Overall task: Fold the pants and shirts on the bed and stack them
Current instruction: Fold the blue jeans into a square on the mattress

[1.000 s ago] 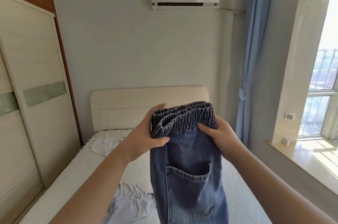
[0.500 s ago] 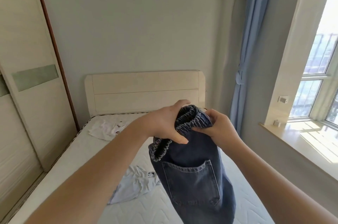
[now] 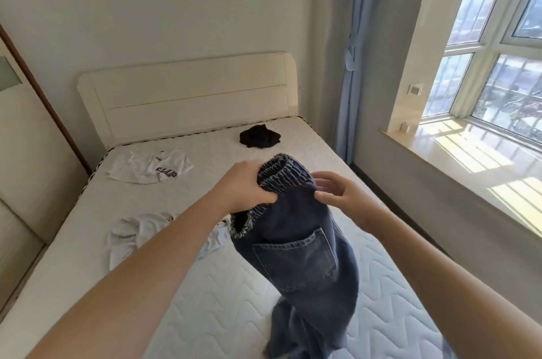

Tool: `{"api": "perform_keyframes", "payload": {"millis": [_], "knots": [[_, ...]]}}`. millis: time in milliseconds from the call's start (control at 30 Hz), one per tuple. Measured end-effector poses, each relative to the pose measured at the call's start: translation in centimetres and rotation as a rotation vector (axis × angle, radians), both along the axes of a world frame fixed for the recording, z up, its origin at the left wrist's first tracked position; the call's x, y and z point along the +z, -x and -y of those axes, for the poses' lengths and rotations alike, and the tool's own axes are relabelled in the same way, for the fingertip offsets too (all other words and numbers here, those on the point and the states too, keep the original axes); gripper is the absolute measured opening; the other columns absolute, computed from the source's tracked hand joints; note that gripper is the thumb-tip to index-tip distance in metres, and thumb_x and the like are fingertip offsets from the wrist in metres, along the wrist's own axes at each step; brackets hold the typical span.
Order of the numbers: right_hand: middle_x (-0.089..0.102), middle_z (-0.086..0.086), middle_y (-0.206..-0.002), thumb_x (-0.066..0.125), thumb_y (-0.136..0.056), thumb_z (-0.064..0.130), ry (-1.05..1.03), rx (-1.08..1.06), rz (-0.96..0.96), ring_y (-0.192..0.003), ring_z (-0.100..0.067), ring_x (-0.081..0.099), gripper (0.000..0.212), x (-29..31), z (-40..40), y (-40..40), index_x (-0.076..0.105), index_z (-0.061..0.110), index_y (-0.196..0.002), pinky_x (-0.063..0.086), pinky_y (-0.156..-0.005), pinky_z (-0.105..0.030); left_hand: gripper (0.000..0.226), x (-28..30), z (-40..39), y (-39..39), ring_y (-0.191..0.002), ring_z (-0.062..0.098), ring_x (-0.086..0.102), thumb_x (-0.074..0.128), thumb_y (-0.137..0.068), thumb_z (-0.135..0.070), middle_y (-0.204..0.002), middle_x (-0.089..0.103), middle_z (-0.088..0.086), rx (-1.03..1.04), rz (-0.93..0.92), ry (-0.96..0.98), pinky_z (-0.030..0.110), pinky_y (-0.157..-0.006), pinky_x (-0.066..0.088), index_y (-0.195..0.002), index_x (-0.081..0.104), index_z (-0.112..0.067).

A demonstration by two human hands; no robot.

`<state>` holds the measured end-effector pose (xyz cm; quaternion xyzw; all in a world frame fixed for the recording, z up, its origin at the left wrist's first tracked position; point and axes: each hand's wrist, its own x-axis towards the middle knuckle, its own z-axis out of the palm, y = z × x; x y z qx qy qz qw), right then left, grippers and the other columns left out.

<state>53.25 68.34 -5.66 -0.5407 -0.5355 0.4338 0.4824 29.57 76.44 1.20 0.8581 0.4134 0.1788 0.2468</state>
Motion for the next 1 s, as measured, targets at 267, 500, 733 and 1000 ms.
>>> {"api": "perform_keyframes", "payload": {"millis": [267,500,733,1000], "knots": [[0.051,-0.004,-0.144,0.03,-0.095,0.068,0.711,-0.284,0.011,-0.127,-0.026,0.05,0.065,-14.6,4.1,-4.5,0.053,0.021,-0.134,0.033,-0.11,-0.041,0.025,-1.1,1.9,-1.5,-0.07,-0.011,0.061,0.082,-0.066,-0.028,-0.075,0.07,-0.016,0.082,-0.01,0.063,0.014,-0.056,0.042,-0.086,0.067,-0.03],[0.067,-0.007,-0.125,0.054,-0.069,0.082,0.701,-0.295,-0.63,-0.116,-0.025,0.063,0.086,-20.4,3.7,-6.8,0.063,0.015,-0.122,0.047,-0.101,-0.039,0.025,-0.1,2.4,-3.4,-0.069,-0.009,0.062,0.082,-0.064,-0.028,-0.073,0.068,-0.024,0.146,0.004,0.07,0.021,-0.059,0.043,-0.079,0.065,-0.038],[0.071,-0.011,-0.118,0.066,-0.084,0.044,0.308,-0.221,-0.771,-0.106,-0.023,0.069,0.06,-16.3,1.3,-11.1,0.061,0.004,-0.127,0.055,-0.084,-0.032,0.034,1.8,1.7,-2.8,-0.074,-0.001,0.068,0.077,-0.054,-0.042,-0.08,0.073,-0.015,0.257,0.133,0.06,0.029,-0.073,0.051,-0.086,0.068,-0.037],[0.074,-0.014,-0.105,0.081,-0.077,0.04,-0.183,-0.177,-0.431,-0.095,-0.026,0.071,0.041,0.8,-0.1,-17.6,0.074,0.012,-0.106,0.057,-0.077,-0.032,0.024,4.2,0.7,-1.5,-0.076,0.015,0.074,0.08,-0.075,-0.005,-0.086,0.077,-0.003,0.403,0.621,0.164,0.033,-0.07,0.055,-0.091,0.071,-0.021]]}}
